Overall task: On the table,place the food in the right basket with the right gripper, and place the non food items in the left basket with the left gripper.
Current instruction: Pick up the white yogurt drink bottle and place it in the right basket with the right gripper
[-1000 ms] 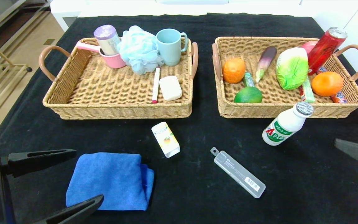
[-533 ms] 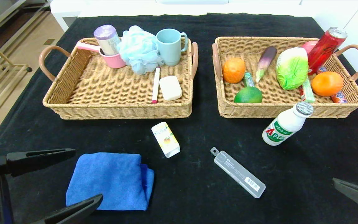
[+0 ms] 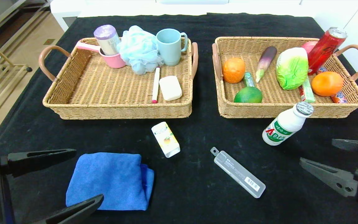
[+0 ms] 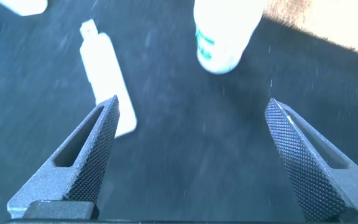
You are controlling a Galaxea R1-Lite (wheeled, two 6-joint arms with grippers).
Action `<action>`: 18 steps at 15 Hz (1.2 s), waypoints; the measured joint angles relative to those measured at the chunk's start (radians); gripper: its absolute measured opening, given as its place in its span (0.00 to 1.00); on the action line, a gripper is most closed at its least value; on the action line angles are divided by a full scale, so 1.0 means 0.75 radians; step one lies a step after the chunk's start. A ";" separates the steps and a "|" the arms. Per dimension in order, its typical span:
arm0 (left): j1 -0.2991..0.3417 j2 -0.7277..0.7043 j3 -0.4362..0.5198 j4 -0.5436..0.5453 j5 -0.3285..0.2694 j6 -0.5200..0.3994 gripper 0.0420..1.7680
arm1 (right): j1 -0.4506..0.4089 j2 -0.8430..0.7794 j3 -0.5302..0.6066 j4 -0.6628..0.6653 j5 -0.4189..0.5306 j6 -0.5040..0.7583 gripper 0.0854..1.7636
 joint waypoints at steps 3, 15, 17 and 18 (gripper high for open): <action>0.000 0.002 0.001 -0.001 0.000 0.001 0.97 | 0.042 0.099 -0.007 -0.113 -0.091 0.003 0.96; 0.000 -0.005 0.001 -0.003 0.001 0.004 0.97 | 0.051 0.317 -0.097 -0.311 -0.220 0.010 0.97; 0.000 -0.008 0.001 -0.003 0.003 0.015 0.97 | 0.051 0.344 -0.099 -0.323 -0.220 0.014 0.97; 0.000 -0.009 0.001 -0.003 0.003 0.016 0.97 | 0.051 0.354 -0.104 -0.324 -0.220 0.015 0.97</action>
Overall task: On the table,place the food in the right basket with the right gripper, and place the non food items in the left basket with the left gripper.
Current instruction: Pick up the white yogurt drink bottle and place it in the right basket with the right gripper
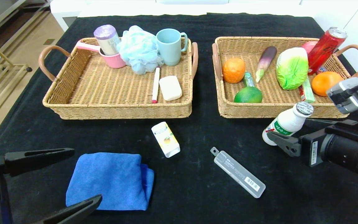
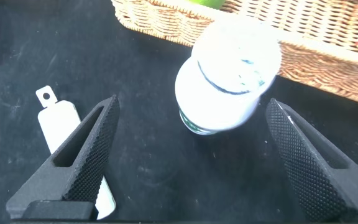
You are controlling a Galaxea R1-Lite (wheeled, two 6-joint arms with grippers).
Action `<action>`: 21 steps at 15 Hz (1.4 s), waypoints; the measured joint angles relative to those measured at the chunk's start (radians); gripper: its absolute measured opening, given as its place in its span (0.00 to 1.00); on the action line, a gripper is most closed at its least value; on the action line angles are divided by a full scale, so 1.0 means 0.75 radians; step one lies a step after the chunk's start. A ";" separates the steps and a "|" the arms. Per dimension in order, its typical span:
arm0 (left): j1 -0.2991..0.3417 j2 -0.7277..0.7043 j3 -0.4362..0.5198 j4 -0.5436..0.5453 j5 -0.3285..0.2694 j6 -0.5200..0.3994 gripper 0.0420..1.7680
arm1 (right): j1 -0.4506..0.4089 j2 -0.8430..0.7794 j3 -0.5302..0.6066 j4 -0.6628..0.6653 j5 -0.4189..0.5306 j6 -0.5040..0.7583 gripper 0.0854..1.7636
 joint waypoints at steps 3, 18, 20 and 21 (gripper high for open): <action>0.002 -0.007 0.000 0.000 0.000 0.001 0.97 | -0.002 0.028 -0.011 -0.008 -0.001 0.003 0.97; 0.001 -0.032 -0.002 0.000 -0.001 0.008 0.97 | -0.018 0.074 -0.010 -0.038 -0.020 0.002 0.45; 0.001 -0.032 -0.001 0.000 -0.001 0.008 0.97 | -0.018 0.073 -0.009 -0.038 -0.020 0.002 0.45; 0.000 -0.032 -0.001 0.000 0.000 0.008 0.97 | -0.018 0.073 -0.007 -0.039 -0.019 0.002 0.45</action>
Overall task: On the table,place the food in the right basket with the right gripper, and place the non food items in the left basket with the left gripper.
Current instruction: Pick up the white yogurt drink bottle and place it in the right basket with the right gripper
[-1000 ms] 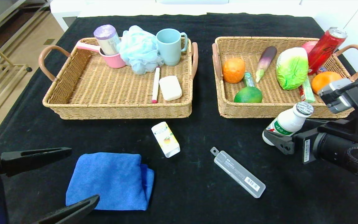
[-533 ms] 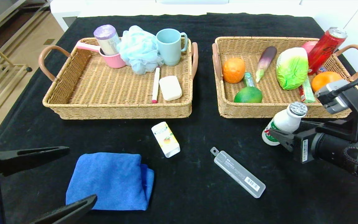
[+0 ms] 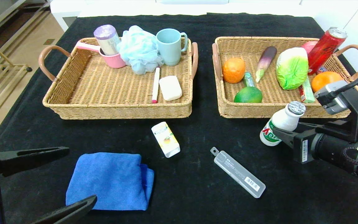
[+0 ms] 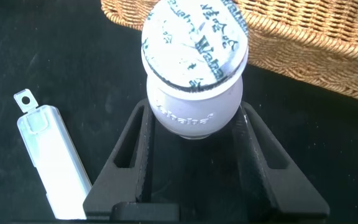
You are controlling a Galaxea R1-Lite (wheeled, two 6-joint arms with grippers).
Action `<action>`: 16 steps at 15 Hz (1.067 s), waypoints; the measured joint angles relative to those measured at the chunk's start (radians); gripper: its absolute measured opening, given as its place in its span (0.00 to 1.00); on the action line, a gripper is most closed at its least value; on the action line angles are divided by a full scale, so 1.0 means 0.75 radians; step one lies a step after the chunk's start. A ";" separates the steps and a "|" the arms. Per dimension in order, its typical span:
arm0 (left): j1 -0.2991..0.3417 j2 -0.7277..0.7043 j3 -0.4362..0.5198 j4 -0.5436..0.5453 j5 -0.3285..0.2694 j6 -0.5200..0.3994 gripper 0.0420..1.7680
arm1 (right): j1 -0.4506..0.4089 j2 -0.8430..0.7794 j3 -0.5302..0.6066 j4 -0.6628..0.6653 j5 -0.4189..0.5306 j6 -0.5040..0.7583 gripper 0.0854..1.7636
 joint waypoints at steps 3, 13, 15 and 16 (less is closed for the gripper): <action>0.000 0.004 0.002 0.001 -0.001 0.000 0.97 | -0.001 0.000 0.003 -0.001 -0.001 0.000 0.45; 0.000 0.009 0.003 0.000 -0.001 0.000 0.97 | 0.013 -0.133 0.000 0.054 0.024 0.001 0.45; 0.000 0.011 0.003 0.000 -0.001 0.001 0.97 | 0.007 -0.173 -0.010 0.098 0.031 0.003 0.45; 0.000 0.011 0.004 0.001 -0.001 0.000 0.97 | 0.005 -0.189 -0.023 0.101 0.032 0.002 0.45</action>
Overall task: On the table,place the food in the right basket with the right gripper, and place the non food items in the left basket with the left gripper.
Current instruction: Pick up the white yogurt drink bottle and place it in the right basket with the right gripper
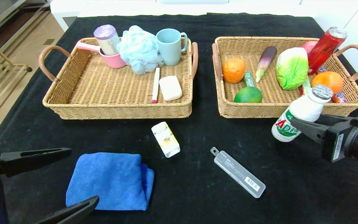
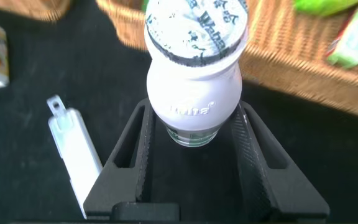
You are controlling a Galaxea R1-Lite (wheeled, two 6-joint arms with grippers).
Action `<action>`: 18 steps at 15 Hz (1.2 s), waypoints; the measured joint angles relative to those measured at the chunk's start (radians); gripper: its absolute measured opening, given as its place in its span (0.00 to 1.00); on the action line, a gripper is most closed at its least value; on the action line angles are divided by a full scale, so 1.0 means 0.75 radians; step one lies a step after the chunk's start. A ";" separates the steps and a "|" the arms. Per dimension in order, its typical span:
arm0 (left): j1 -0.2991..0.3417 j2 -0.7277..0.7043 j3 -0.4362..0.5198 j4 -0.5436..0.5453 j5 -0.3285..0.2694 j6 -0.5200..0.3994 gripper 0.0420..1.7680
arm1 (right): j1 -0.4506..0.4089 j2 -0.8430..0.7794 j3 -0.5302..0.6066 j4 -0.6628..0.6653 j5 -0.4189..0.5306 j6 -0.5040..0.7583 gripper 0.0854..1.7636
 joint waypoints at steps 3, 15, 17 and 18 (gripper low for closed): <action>0.000 0.001 -0.001 -0.001 0.000 0.000 0.97 | -0.008 -0.023 -0.066 0.053 0.001 0.000 0.45; 0.000 0.005 0.005 0.000 -0.001 0.001 0.97 | -0.207 0.174 -0.531 0.179 0.063 -0.007 0.45; 0.000 0.006 0.008 -0.001 -0.001 0.001 0.97 | -0.247 0.258 -0.597 0.123 0.063 -0.003 0.45; 0.000 0.007 0.008 -0.001 0.000 0.002 0.97 | -0.264 0.298 -0.626 0.092 0.064 -0.001 0.45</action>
